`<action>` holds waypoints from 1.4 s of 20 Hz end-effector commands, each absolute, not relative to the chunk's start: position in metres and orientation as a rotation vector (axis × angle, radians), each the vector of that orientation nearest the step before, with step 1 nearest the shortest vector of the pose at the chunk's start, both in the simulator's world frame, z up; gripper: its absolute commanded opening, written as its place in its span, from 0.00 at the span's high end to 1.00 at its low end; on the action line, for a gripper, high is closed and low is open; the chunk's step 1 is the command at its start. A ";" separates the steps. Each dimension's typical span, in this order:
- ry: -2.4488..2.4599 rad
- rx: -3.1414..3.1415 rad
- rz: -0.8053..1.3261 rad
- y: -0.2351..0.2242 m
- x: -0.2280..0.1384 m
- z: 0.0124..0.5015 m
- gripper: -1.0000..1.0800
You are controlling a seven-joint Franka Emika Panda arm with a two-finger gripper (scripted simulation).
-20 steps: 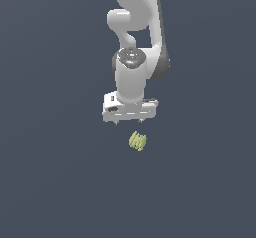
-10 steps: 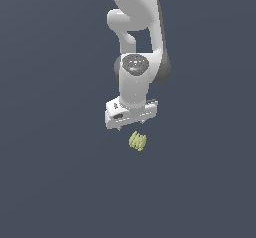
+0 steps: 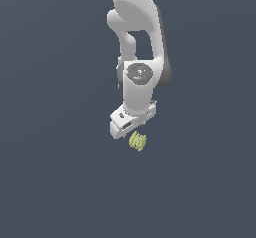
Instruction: Pick up the object and move it to a goal position.
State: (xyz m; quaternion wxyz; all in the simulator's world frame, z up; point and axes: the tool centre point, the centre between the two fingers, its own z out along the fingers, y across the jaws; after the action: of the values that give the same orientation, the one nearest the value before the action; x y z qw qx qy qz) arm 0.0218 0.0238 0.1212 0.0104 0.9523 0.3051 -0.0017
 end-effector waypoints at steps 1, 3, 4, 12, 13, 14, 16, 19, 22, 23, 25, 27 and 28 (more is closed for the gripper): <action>1.066 2.935 -0.007 0.027 0.024 0.116 0.04; 1.154 2.904 -0.007 0.030 0.026 0.113 0.04; 1.197 2.888 -0.008 0.031 0.027 0.111 0.04; 1.488 2.759 -0.005 0.040 0.032 0.098 0.04; 1.515 2.746 -0.005 0.041 0.033 0.097 0.04; 1.539 2.734 -0.004 0.041 0.033 0.096 0.04; 1.580 2.712 -0.003 0.043 0.034 0.094 0.04; 1.626 2.686 -0.001 0.044 0.035 0.092 0.04; 1.654 2.671 0.000 0.045 0.036 0.091 0.04; 1.659 2.668 0.000 0.045 0.036 0.091 0.04; 1.663 2.666 0.000 0.045 0.036 0.090 0.04; 1.656 2.669 -0.001 0.045 0.036 0.090 0.04; 1.656 2.669 -0.001 0.045 0.036 0.089 0.04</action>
State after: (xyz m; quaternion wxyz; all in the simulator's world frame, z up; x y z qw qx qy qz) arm 0.0358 0.0451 0.0901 0.0001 0.8497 0.5272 0.0000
